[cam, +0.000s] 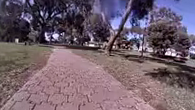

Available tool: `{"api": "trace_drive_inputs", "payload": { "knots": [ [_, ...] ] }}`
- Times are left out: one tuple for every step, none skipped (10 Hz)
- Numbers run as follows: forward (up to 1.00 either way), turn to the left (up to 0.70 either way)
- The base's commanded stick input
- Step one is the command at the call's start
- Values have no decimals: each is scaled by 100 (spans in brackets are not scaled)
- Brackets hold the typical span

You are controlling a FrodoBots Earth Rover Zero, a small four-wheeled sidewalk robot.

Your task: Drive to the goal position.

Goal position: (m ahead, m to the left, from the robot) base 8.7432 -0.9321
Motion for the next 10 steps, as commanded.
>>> {"api": "trace_drive_inputs", "payload": {
  "knots": [
    [70, 0],
    [70, 0],
    [70, 0],
    [70, 0],
    [70, 0],
    [70, 0],
    [70, 35],
    [70, 35],
    [70, 35],
    [70, 35]
  ]
}}
